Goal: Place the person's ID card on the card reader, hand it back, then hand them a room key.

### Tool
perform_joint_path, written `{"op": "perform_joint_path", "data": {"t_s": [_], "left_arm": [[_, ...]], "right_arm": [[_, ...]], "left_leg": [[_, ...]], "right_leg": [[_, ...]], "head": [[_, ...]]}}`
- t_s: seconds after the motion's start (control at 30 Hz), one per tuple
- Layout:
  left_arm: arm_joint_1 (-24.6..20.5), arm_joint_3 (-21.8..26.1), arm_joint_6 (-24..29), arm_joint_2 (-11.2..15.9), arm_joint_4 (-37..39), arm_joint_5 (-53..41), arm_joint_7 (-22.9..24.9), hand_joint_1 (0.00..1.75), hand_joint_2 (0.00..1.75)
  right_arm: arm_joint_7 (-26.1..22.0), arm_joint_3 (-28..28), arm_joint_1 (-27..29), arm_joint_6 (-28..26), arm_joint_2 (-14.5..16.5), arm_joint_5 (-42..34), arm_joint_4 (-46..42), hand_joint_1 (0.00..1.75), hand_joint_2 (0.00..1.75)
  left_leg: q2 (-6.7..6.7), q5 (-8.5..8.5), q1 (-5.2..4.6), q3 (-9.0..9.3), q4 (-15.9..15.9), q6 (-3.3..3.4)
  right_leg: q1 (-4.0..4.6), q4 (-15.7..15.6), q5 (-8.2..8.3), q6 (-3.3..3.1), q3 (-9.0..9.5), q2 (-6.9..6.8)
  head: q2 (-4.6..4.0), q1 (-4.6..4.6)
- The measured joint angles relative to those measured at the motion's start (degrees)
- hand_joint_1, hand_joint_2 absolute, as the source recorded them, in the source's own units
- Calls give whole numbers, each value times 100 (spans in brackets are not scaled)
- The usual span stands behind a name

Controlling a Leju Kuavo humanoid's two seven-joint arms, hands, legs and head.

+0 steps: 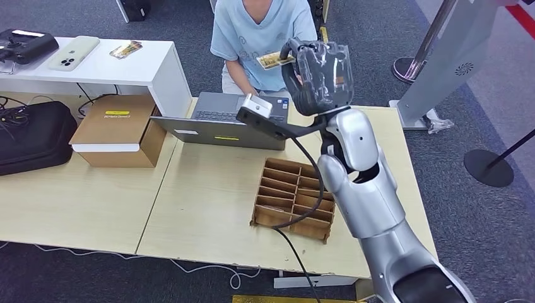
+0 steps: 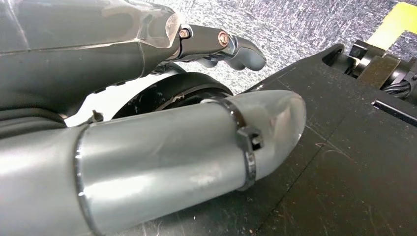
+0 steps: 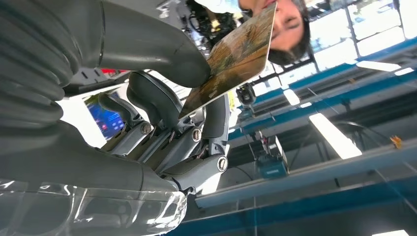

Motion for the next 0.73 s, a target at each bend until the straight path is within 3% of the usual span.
{"op": "perform_joint_path", "data": {"t_s": [0.17, 0.4, 0.73], "left_arm": [[-20, -66, -44, 0, 0, -2, 0, 0, 0], [-24, -144, -51, 10, 0, 7, 0, 0, 0], [-22, -179, -45, 31, 0, 76, -27, 0, 0]], "right_arm": [[262, 7, -1211, 67, 298, 79, 1766, 175, 175], [705, -50, -2241, 719, 632, 68, 3595, 175, 175], [1077, -373, -2590, 1202, 766, -155, 5014, 175, 175]], "left_leg": [[-5, 8, 2, 0, 2, -5], [-4, 8, 1, -1, 2, -5], [-4, 8, 1, 0, 5, -5]], "right_leg": [[1, 2, 5, -4, -2, -4], [1, 2, 5, -4, -4, -2], [1, 0, 6, -4, -4, -2]], "head": [[0, -7], [0, -6], [0, -7]]}}
